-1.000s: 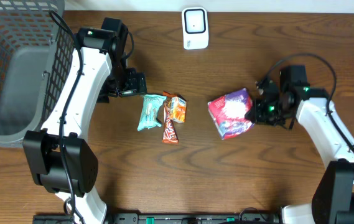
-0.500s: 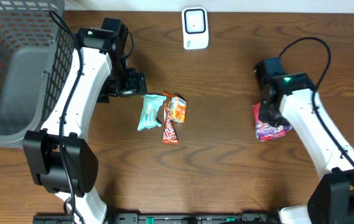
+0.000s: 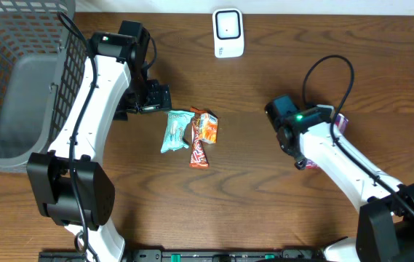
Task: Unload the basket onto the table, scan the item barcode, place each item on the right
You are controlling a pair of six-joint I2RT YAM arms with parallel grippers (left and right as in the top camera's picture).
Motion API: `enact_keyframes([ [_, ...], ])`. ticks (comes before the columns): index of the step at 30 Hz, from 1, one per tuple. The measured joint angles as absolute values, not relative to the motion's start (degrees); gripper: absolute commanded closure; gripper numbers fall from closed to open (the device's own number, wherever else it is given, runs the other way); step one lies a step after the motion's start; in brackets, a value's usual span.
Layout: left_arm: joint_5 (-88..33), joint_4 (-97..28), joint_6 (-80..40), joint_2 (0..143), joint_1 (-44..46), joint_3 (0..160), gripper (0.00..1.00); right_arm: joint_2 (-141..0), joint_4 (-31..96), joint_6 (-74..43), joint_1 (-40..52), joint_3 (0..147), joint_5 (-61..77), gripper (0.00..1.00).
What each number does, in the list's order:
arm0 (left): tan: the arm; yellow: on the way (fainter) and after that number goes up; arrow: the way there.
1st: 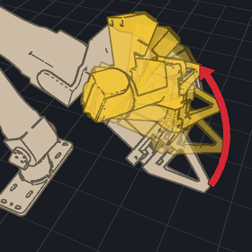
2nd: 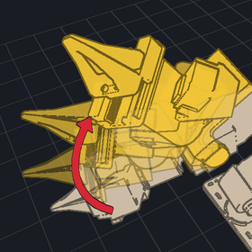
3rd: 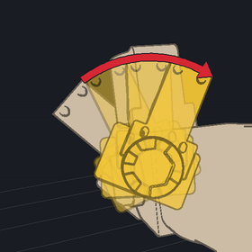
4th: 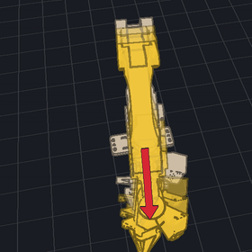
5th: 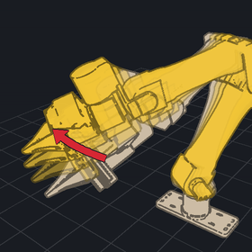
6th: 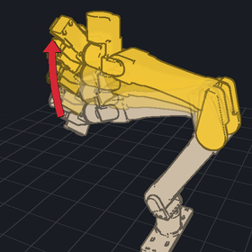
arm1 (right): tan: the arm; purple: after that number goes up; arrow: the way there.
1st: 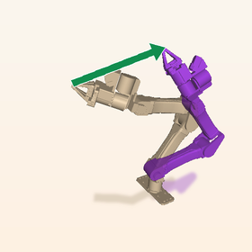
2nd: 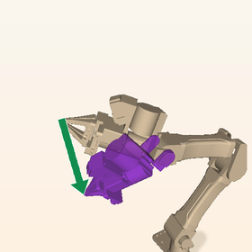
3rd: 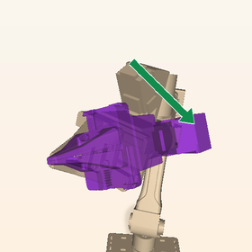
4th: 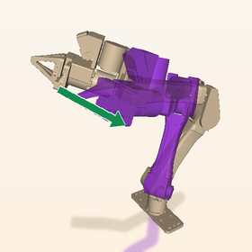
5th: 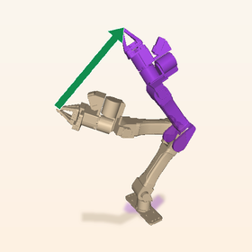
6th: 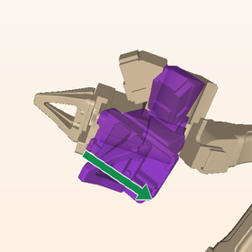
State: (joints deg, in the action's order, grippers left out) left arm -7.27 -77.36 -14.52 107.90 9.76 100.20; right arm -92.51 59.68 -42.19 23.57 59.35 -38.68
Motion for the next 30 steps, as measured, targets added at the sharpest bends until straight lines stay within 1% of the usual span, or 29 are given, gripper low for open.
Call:
enact_keyframes([
  [1,-7.3,-77.3,-14.5,107.9,9.8,100.2,0.02,-92.5,58.9,-42.4,24.2,59.2,-38.4,0.91],
  [2,-7.3,-77.3,-14.5,107.9,9.8,100.2,0.02,-92.5,58.1,-42.6,25.0,59.1,-38.0,0.86],
  [5,-7.3,-77.3,-14.5,107.9,9.8,100.2,0.02,-92.5,55.0,-43.5,27.4,59.1,-36.1,0.64],
  [6,-7.3,-77.3,-14.5,107.9,9.8,100.2,0.02,-92.5,54.2,-43.4,28.2,59.1,-35.4,0.59],
  [7,-7.3,-77.3,-14.5,107.9,9.8,100.2,0.02,-92.5,53.4,-43.3,29.0,59.1,-34.7,0.56],
  [11,-7.3,-77.4,-14.5,107.9,9.8,100.2,0.02,-92.5,50.9,-43.2,31.9,59.1,-32.6,0.57],
  [16,-7.3,-77.3,-14.5,107.9,9.8,100.2,0.02,-92.5,49.3,-41.5,34.2,60.0,-30.1,0.43],
  [20,-7.2,-77.3,-14.5,107.9,9.8,100.2,0.02,-92.5,47.0,-39.2,34.4,61.2,-26.1,0.39],
  [28,-7.3,-77.3,-14.5,107.9,9.8,100.2,0.02,-92.5,38.9,-38.1,34.4,61.4,-8.3,0.33],
  [30,-7.3,-77.3,-14.5,107.9,9.8,100.2,0.02,-92.5,37.7,-38.1,34.4,61.4,-4.2,0.28],
])
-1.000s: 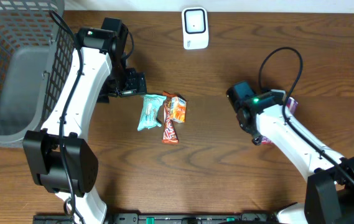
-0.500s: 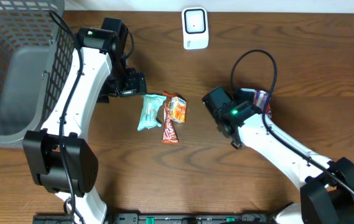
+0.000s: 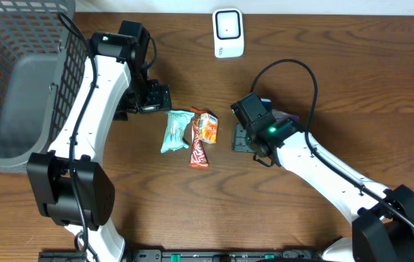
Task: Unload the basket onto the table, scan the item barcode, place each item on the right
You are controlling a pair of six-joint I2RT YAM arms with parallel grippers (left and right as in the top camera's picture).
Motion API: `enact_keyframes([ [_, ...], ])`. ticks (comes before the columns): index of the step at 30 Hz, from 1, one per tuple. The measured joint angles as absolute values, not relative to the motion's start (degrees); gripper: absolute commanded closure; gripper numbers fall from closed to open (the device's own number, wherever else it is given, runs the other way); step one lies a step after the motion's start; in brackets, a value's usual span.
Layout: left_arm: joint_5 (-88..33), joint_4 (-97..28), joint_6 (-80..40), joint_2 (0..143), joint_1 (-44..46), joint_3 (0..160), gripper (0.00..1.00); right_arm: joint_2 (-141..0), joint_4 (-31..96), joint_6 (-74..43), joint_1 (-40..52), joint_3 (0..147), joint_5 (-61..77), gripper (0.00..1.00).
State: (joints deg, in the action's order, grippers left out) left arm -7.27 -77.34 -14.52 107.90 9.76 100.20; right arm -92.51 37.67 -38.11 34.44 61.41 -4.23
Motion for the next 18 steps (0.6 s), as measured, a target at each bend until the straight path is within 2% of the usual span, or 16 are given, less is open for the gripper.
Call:
enact_keyframes([
  [3,-7.3,-77.3,-14.5,107.9,9.8,100.2,0.02,-92.5,37.2,-38.0,34.4,61.4,0.1,0.15],
  [5,-7.3,-77.3,-14.5,107.9,9.8,100.2,0.02,-92.5,37.1,-37.8,34.4,61.4,2.2,0.11],
  [9,-7.3,-77.3,-14.5,107.9,9.8,100.2,0.02,-92.5,37.2,-35.4,34.4,61.6,6.3,0.11],
  [13,-7.3,-77.3,-14.5,107.9,9.8,100.2,0.02,-92.5,38.3,-33.1,34.5,62.3,8.1,0.18],
  [18,-7.3,-77.3,-14.5,107.9,9.8,100.2,0.02,-92.5,39.6,-31.4,36.2,62.4,6.8,0.16],
])
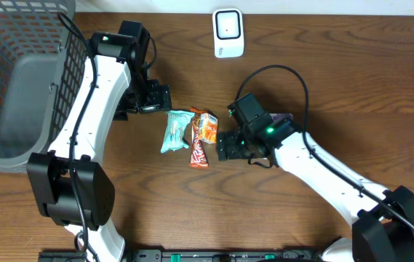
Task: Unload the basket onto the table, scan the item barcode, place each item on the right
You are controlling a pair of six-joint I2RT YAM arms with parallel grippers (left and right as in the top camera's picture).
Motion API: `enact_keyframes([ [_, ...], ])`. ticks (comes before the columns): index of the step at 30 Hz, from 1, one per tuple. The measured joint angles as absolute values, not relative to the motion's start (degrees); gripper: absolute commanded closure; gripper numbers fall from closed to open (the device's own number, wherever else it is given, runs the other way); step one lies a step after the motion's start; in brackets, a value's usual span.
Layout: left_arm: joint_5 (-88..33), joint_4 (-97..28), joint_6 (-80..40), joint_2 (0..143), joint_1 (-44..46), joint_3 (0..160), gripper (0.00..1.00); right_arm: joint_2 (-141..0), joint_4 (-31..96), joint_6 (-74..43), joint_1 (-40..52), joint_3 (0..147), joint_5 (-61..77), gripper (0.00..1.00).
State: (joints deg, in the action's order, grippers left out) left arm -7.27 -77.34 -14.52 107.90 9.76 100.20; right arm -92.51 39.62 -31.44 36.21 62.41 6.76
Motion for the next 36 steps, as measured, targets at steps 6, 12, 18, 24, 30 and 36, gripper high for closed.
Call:
enact_keyframes([
  [6,-7.3,-77.3,-14.5,107.9,9.8,100.2,0.02,-92.5,42.7,-31.2,41.5,62.5,-1.8,0.11],
  [12,-7.3,-77.3,-14.5,107.9,9.8,100.2,0.02,-92.5,42.9,-34.2,42.9,62.5,-3.1,0.04],
  [18,-7.3,-77.3,-14.5,107.9,9.8,100.2,0.02,-92.5,43.5,-35.6,43.3,62.5,1.6,0.01],
  [24,-7.2,-77.3,-14.5,107.9,9.8,100.2,0.02,-92.5,44.6,-35.6,46.0,62.5,3.3,0.01],
  [30,-7.3,-77.3,-14.5,107.9,9.8,100.2,0.02,-92.5,44.8,-35.6,48.4,62.5,0.7,0.02],
  [36,-7.3,-77.3,-14.5,107.9,9.8,100.2,0.02,-92.5,45.9,-35.5,49.4,62.5,-9.6,0.02],
])
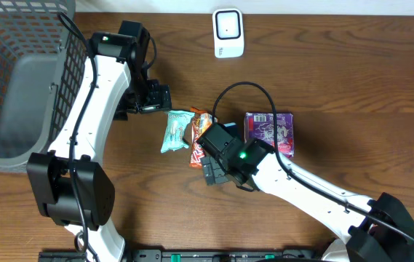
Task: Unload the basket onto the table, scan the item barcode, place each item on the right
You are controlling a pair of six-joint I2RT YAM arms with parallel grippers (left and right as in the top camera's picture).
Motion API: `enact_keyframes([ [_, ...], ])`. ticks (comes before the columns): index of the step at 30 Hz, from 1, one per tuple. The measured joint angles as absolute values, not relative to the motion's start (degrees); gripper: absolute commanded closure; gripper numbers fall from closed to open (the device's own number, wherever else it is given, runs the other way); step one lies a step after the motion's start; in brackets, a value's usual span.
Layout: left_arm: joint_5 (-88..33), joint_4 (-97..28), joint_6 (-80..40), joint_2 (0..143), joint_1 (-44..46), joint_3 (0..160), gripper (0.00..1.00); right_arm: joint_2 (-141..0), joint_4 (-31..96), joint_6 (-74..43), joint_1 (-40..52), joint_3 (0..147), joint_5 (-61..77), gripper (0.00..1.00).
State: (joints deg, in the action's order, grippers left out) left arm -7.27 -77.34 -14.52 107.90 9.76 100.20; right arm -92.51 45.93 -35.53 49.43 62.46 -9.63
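Three snack packs lie mid-table: a teal packet [173,132], an orange packet [207,126] and a red bar [196,152]. A purple box [269,130] lies flat to their right. The white barcode scanner [228,33] stands at the far edge. My right gripper [208,169] hangs low at the near end of the red bar, its jaws apparently spread with nothing seen between them. My left gripper [159,98] hovers just left of the teal packet; its jaws are too small to read.
A large dark wire basket [14,73] fills the far left corner, beside the left arm. The right arm's black cable [239,87] loops above the snacks. The wooden table [352,73] shows bare at the right.
My right gripper has moved left and nearer, from beside the orange packet to the near end of the red bar. The purple box is fully uncovered now. The left arm stayed still.
My right arm stood at the right side, covering the purple box. Then the gripper was to the right of the snacks, then close beside the orange packet, and now at the red bar's near end. Snacks, scanner and left arm kept their places.
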Motion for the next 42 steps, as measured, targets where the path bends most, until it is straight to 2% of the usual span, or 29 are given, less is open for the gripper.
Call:
enact_keyframes([
  [11,-7.3,-77.3,-14.5,107.9,9.8,100.2,0.02,-92.5,44.1,-33.2,49.4,62.4,-26.4,0.08],
  [18,-7.3,-77.3,-14.5,107.9,9.8,100.2,0.02,-93.1,43.8,-32.4,49.4,62.4,-33.6,0.07],
  [23,-7.3,-77.3,-14.5,107.9,9.8,100.2,0.02,-98.4,41.3,-31.0,49.4,62.4,-35.7,0.04],
  [28,-7.3,-77.3,-14.5,107.9,9.8,100.2,0.02,-105.8,40.7,-29.3,49.4,62.3,-38.6,0.05],
  [31,-7.3,-77.3,-14.5,107.9,9.8,100.2,0.02,-109.2,40.7,-28.9,49.4,62.3,-41.4,0.17],
  [34,-7.3,-77.4,-14.5,107.9,9.8,100.2,0.02,-110.3,41.4,-28.8,49.2,62.3,-42.3,0.52],
  [35,-7.3,-77.4,-14.5,107.9,9.8,100.2,0.02,-110.8,41.9,-28.9,49.1,62.3,-42.4,0.59],
  [42,-7.3,-77.3,-14.5,107.9,9.8,100.2,0.02,-111.2,42.8,-30.9,48.6,62.7,-43.2,0.96],
])
